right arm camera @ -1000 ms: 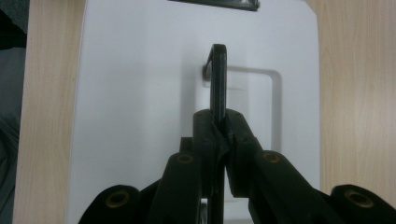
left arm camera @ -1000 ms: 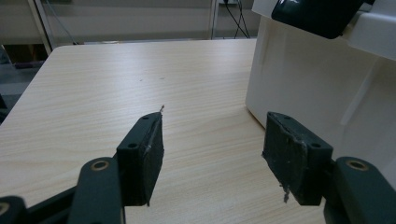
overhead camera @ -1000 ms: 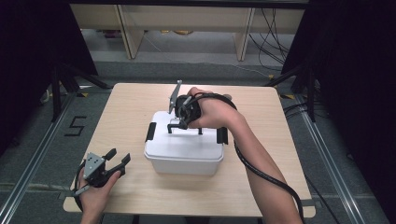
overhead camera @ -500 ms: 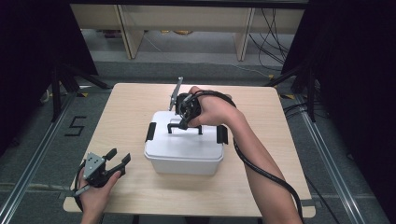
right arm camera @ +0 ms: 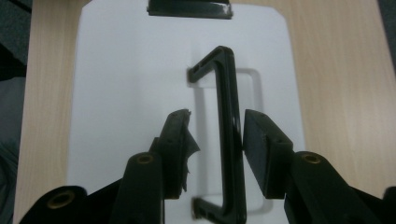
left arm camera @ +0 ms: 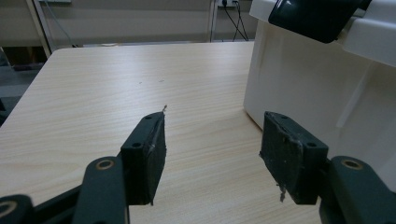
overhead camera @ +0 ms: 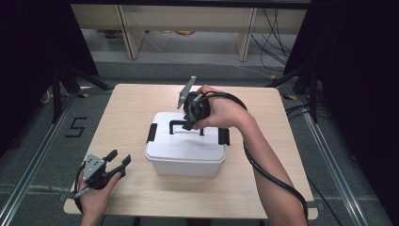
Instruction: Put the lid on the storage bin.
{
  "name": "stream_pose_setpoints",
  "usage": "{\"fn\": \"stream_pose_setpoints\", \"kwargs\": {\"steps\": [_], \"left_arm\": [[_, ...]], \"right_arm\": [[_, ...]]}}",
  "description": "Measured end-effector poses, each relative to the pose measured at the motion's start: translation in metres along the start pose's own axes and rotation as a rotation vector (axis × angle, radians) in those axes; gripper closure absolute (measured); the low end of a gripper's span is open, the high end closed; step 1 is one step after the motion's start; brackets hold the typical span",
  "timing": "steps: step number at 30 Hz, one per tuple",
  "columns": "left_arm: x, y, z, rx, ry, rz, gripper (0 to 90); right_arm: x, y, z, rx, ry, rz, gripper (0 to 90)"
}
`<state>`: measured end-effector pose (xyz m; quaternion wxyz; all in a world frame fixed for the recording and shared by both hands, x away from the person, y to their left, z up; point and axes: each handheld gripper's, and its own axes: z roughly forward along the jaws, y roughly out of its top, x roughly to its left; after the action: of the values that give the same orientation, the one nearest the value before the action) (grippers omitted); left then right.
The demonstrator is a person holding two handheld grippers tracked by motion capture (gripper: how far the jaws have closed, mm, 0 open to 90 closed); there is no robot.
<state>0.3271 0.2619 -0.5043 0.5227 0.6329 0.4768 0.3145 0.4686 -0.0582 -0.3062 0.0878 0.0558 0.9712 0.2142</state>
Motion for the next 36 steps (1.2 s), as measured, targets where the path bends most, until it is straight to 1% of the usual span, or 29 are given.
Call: {"fn": "stream_pose_setpoints", "kwargs": {"steps": [1,2,4,5,7,8,9,13,14,16,17,19,20,21,22,23,24,25,26,27,28,29,30,31,32,33,34,35,36], "left_arm": [[0.0,0.0,0.0,0.0,0.0,-0.001,39.8],[0.0,0.0,0.0,0.0,0.0,0.001,39.8],[-0.001,0.0,0.0,0.0,0.001,0.0,39.7],[-0.001,0.0,0.0,0.001,0.002,0.0,39.7],[-0.001,0.0,0.001,0.003,0.004,0.001,39.6],[-0.001,0.0,0.002,-0.007,-0.001,-0.003,39.6],[-0.002,0.0,0.001,0.002,0.005,-0.001,39.6],[-0.002,0.0,0.003,-0.007,-0.001,-0.002,39.5],[-0.002,0.0,0.002,0.001,0.004,0.0,39.4],[-0.002,-0.001,0.003,-0.006,0.001,-0.004,39.3],[-0.002,-0.001,0.002,0.002,0.005,-0.003,39.3],[-0.001,-0.002,0.002,0.001,0.006,-0.006,39.2],[-0.001,-0.002,0.002,0.001,0.006,-0.006,39.1],[-0.002,-0.002,0.002,0.002,0.008,-0.007,38.9],[-0.001,-0.002,0.003,0.0,0.008,-0.007,38.7],[-0.001,-0.003,0.003,0.0,0.007,-0.007,38.5],[-0.001,-0.003,0.003,0.006,0.013,-0.007,38.2],[0.0,-0.004,0.003,0.006,0.01,-0.011,37.8],[0.0,-0.004,0.003,0.008,0.012,-0.012,37.6],[0.0,-0.005,0.003,0.008,0.013,-0.015,37.4],[0.0,-0.005,0.003,0.01,0.013,-0.017,37.3],[0.0,-0.006,0.004,0.001,0.008,-0.021,37.2],[-0.001,-0.006,0.004,0.013,0.012,-0.022,37.3],[-0.001,-0.006,0.004,0.012,0.007,-0.02,38.0],[-0.002,-0.006,0.005,0.008,0.005,-0.017,38.3],[-0.003,-0.006,0.005,0.008,0.004,-0.014,38.4],[-0.003,-0.006,0.005,0.01,0.004,-0.01,38.4],[-0.003,-0.006,0.006,0.001,0.002,-0.009,38.3],[-0.004,-0.006,0.006,0.013,0.01,-0.006,38.3]], "right_arm": [[0.0,-0.005,-0.005,-0.03,-0.003,-0.001,59.2],[0.002,-0.008,-0.009,-0.032,0.004,0.039,58.4],[-0.001,-0.018,-0.015,-0.085,0.002,0.017,57.7],[-0.001,-0.024,-0.018,-0.103,-0.013,0.017,57.5],[0.0,-0.037,-0.024,-0.115,-0.028,0.043,57.0],[0.001,-0.043,-0.026,-0.124,-0.046,0.052,57.1],[0.001,-0.052,-0.028,-0.132,-0.056,0.069,57.2],[0.003,-0.081,-0.03,-0.128,-0.085,0.11,57.6],[0.004,-0.089,-0.03,-0.129,-0.091,0.122,57.7],[0.007,-0.109,-0.029,-0.153,-0.116,0.161,57.6],[0.009,-0.119,-0.029,-0.168,-0.126,0.187,57.7],[0.013,-0.135,-0.028,-0.195,-0.151,0.234,57.6],[0.016,-0.145,-0.026,-0.217,-0.164,0.256,57.6],[0.02,-0.155,-0.025,-0.236,-0.166,0.305,57.4],[0.022,-0.17,-0.022,-0.273,-0.182,0.326,57.3],[0.024,-0.179,-0.02,-0.283,-0.198,0.331,57.2],[0.03,-0.193,-0.018,-0.293,-0.198,0.392,57.0],[0.033,-0.202,-0.015,-0.307,-0.201,0.401,56.8],[0.038,-0.214,-0.011,-0.324,-0.209,0.432,56.2],[0.046,-0.229,-0.006,-0.343,-0.214,0.48,55.2],[0.049,-0.238,-0.004,-0.359,-0.225,0.486,54.8],[0.055,-0.249,0.0,-0.378,-0.231,0.518,54.3],[0.059,-0.261,0.004,-0.393,-0.229,0.54,54.2],[0.064,-0.271,0.007,-0.407,-0.231,0.566,54.1],[0.072,-0.283,0.011,-0.42,-0.25,0.609,54.3],[0.076,-0.29,0.015,-0.436,-0.263,0.634,54.2],[0.079,-0.297,0.018,-0.444,-0.292,0.636,54.1],[0.081,-0.302,0.021,-0.444,-0.304,0.637,54.1],[0.085,-0.305,0.024,-0.456,-0.318,0.654,54.0]]}}
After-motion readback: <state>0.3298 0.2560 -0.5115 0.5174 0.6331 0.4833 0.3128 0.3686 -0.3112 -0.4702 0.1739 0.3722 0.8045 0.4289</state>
